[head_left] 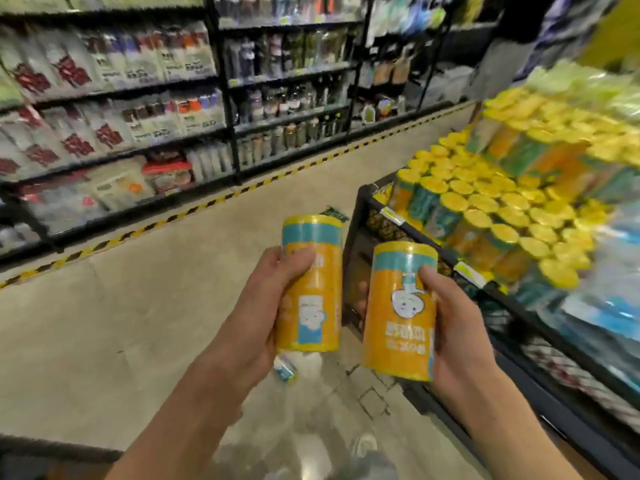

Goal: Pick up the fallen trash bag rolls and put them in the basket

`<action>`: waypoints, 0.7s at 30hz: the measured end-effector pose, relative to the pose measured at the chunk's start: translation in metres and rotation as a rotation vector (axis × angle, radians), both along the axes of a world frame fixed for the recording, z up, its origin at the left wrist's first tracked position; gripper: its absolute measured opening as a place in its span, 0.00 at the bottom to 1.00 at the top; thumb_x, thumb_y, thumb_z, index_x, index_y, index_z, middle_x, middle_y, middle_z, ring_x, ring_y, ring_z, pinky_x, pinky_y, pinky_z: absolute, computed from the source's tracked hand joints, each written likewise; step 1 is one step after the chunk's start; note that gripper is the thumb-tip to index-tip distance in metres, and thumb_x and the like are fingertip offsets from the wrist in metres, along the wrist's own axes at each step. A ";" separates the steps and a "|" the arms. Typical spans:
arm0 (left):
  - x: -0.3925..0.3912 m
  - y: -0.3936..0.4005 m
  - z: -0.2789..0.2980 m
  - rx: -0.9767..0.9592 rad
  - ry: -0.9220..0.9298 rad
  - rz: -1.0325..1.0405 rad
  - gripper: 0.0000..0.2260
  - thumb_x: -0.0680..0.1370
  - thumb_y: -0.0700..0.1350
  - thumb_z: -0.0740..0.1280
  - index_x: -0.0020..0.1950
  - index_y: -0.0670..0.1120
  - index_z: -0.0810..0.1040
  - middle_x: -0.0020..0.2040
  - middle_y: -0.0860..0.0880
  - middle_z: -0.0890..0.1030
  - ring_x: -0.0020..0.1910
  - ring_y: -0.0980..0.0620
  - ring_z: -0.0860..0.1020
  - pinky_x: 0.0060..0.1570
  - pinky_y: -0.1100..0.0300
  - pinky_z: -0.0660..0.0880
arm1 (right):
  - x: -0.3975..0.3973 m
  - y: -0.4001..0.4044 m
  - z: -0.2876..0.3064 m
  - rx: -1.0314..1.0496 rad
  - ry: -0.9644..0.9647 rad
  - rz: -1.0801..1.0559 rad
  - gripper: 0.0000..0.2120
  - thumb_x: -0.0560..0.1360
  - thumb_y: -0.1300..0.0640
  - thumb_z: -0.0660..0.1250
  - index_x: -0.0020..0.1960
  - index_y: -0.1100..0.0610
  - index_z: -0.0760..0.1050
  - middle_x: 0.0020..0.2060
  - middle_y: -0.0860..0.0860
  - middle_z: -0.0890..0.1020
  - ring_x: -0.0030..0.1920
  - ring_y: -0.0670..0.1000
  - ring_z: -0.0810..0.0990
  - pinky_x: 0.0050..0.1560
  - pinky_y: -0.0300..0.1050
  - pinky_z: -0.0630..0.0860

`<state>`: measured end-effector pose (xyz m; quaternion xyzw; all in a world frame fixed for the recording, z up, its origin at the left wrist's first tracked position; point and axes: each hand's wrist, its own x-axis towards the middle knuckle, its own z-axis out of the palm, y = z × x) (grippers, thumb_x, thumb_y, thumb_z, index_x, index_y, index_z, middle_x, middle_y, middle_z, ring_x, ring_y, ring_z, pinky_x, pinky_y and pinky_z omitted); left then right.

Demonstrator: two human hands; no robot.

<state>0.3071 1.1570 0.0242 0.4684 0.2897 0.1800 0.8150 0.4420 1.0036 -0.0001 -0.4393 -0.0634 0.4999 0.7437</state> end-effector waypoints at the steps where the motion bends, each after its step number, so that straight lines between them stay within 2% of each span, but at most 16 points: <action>1: 0.009 -0.015 0.002 0.025 -0.015 -0.060 0.24 0.68 0.54 0.71 0.60 0.45 0.74 0.44 0.45 0.84 0.40 0.46 0.84 0.43 0.47 0.82 | 0.000 -0.023 0.005 0.012 0.002 -0.062 0.40 0.47 0.43 0.86 0.55 0.61 0.86 0.54 0.64 0.85 0.46 0.60 0.87 0.44 0.55 0.84; 3: 0.027 -0.049 0.006 0.037 -0.044 -0.188 0.22 0.68 0.51 0.75 0.58 0.47 0.74 0.43 0.47 0.83 0.40 0.47 0.83 0.43 0.47 0.81 | -0.002 -0.071 0.012 0.033 -0.005 -0.182 0.42 0.48 0.43 0.87 0.57 0.61 0.85 0.57 0.64 0.84 0.47 0.59 0.86 0.45 0.55 0.84; 6: 0.053 -0.107 0.010 0.028 -0.089 -0.376 0.22 0.68 0.51 0.74 0.60 0.50 0.73 0.45 0.48 0.83 0.42 0.48 0.84 0.40 0.51 0.80 | -0.007 -0.144 0.017 0.040 -0.037 -0.348 0.41 0.45 0.43 0.88 0.55 0.59 0.86 0.53 0.61 0.85 0.45 0.58 0.86 0.48 0.57 0.83; 9: 0.075 -0.177 0.017 0.034 -0.116 -0.561 0.26 0.69 0.48 0.76 0.64 0.50 0.71 0.49 0.47 0.85 0.45 0.46 0.85 0.41 0.50 0.81 | -0.013 -0.212 0.024 0.025 -0.120 -0.477 0.40 0.50 0.45 0.87 0.59 0.58 0.84 0.58 0.64 0.83 0.54 0.64 0.84 0.57 0.66 0.80; 11: 0.088 -0.228 0.022 0.029 -0.139 -0.649 0.28 0.69 0.46 0.76 0.65 0.49 0.70 0.51 0.45 0.85 0.48 0.44 0.85 0.43 0.48 0.82 | -0.019 -0.259 0.030 0.044 -0.149 -0.543 0.38 0.55 0.46 0.86 0.61 0.59 0.83 0.61 0.65 0.82 0.58 0.66 0.82 0.57 0.68 0.79; 13: 0.098 -0.280 0.027 0.024 -0.153 -0.731 0.29 0.68 0.46 0.75 0.66 0.50 0.69 0.53 0.44 0.85 0.49 0.43 0.85 0.44 0.47 0.82 | -0.025 -0.311 0.037 0.044 -0.158 -0.617 0.36 0.55 0.47 0.85 0.60 0.60 0.83 0.59 0.65 0.83 0.55 0.65 0.84 0.52 0.64 0.82; 15: 0.108 -0.335 0.031 0.030 -0.158 -0.816 0.29 0.68 0.47 0.77 0.66 0.51 0.70 0.52 0.44 0.85 0.47 0.43 0.85 0.43 0.47 0.82 | -0.033 -0.369 0.043 0.008 -0.158 -0.736 0.38 0.52 0.47 0.86 0.59 0.61 0.84 0.56 0.66 0.83 0.51 0.64 0.85 0.49 0.62 0.83; 17: 0.115 -0.389 0.038 0.029 -0.154 -0.882 0.31 0.66 0.47 0.79 0.66 0.49 0.70 0.49 0.45 0.85 0.43 0.45 0.85 0.39 0.50 0.81 | -0.042 -0.423 0.050 -0.054 -0.177 -0.855 0.42 0.49 0.45 0.87 0.59 0.61 0.83 0.57 0.67 0.83 0.48 0.64 0.85 0.49 0.63 0.83; 21: 0.126 -0.493 0.049 0.116 -0.169 -1.042 0.34 0.64 0.52 0.80 0.66 0.50 0.70 0.50 0.47 0.86 0.44 0.45 0.85 0.40 0.49 0.81 | -0.071 -0.521 0.066 -0.108 -0.223 -1.048 0.39 0.47 0.40 0.86 0.53 0.57 0.86 0.52 0.62 0.86 0.45 0.59 0.86 0.49 0.59 0.83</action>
